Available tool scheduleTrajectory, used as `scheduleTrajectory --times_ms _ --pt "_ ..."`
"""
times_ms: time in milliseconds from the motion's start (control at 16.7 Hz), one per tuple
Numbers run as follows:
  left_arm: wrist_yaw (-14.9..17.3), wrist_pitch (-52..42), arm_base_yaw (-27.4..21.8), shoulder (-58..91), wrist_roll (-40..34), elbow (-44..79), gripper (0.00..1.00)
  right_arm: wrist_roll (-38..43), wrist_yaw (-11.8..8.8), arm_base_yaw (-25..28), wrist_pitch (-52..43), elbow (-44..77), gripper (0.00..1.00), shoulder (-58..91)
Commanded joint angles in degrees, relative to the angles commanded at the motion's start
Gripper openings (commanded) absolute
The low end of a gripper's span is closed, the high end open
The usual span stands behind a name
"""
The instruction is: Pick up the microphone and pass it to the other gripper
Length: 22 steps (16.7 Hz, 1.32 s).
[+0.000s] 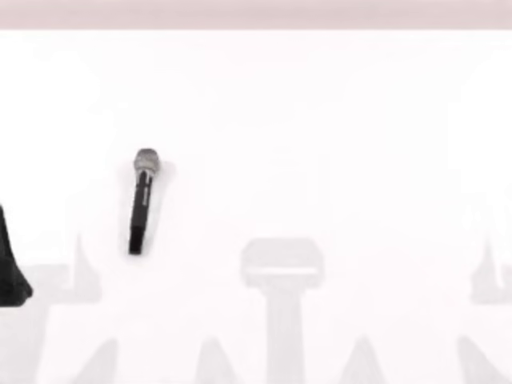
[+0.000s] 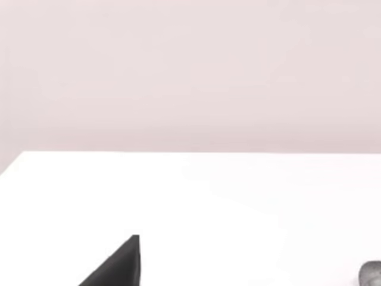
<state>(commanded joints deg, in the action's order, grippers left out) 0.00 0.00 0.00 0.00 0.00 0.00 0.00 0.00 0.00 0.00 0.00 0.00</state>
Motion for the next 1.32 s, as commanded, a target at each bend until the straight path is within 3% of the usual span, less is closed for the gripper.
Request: scheduleTrajectory --times_ms 240,480,1320 --pt "0.1 -1.4 -0.5 1.8 -0.2 1.5 1.0 0.0 0.0 0.0 0.0 0.0 1.0 0.0" --pt "0.2 -9.1 -2.7 12.6 -1.8 10.4 1.0 0.0 0.0 0.0 0.0 0.0 1.0 0.0" --pt "0.4 -45.4 -14.2 90.2 -12.9 69.6 1.0 0.0 0.0 0.0 0.0 0.0 1.0 0.0"
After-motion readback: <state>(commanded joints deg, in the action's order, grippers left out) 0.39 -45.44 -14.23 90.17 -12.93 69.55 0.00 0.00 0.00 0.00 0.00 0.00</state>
